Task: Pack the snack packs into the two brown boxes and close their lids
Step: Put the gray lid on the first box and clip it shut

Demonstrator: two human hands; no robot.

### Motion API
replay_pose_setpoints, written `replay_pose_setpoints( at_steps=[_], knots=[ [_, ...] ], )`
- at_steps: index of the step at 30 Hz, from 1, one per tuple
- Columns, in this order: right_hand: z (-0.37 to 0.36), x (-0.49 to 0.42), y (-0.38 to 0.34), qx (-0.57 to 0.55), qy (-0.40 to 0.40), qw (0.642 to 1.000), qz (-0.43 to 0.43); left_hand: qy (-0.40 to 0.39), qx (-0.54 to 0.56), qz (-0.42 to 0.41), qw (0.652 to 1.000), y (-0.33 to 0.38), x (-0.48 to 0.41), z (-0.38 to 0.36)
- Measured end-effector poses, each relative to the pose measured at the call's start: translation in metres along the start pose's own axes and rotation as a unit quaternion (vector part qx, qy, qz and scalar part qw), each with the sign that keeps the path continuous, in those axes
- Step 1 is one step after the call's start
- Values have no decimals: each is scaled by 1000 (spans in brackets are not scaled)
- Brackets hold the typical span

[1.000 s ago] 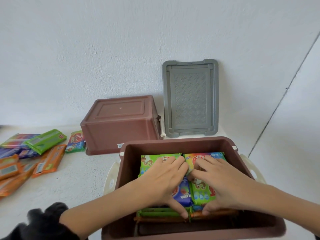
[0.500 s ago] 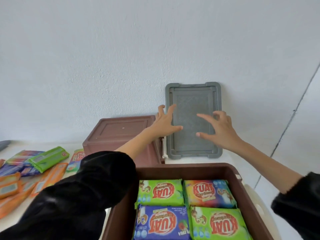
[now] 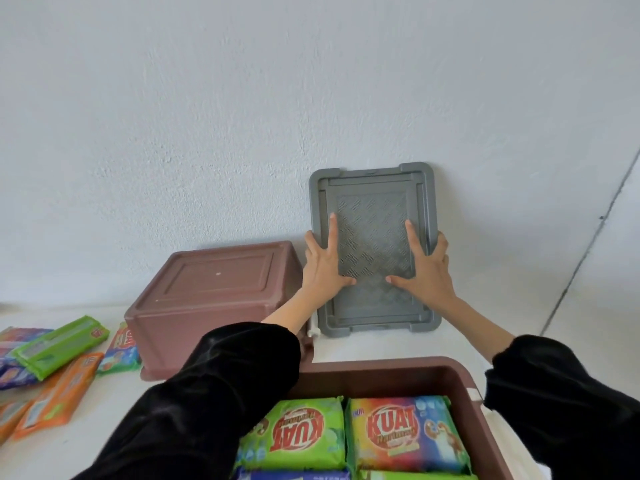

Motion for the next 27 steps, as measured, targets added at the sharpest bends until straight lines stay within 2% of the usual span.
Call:
replay_pose_setpoints(
  at_steps=[4, 8, 12, 14, 16, 21, 27],
  knots=[
    [10, -3, -7, -26, 18, 1000, 4, 46, 8, -8, 999, 6, 3, 15],
    [52, -10, -38, -37, 77, 995, 53, 110, 23, -17, 993, 26, 5, 55],
    [113, -14, -85, -38, 173, 977, 117, 166, 90, -20, 982, 45, 22, 109],
    [145, -9, -109, -36, 216, 965, 142, 173, 148, -19, 974, 53, 39, 132],
    [171, -2, -129, -21, 225, 961, 157, 155, 191, -14, 969, 57, 58, 150],
    [182, 49, -152, 50, 112, 979, 161, 74, 203, -2, 976, 38, 120, 176],
    [144, 146, -140, 101, -50, 990, 89, -56, 193, 77, 977, -15, 195, 161]
  ],
)
Point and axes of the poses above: each hand's wrist, its own x-axis away from the middle knuckle, its own z-axis out of the back of the hand, y = z × x, the point moved 5 cm from there along -x, towards the middle knuckle, and after that the axes turned 7 degrees about y, right-handed, at the moved point
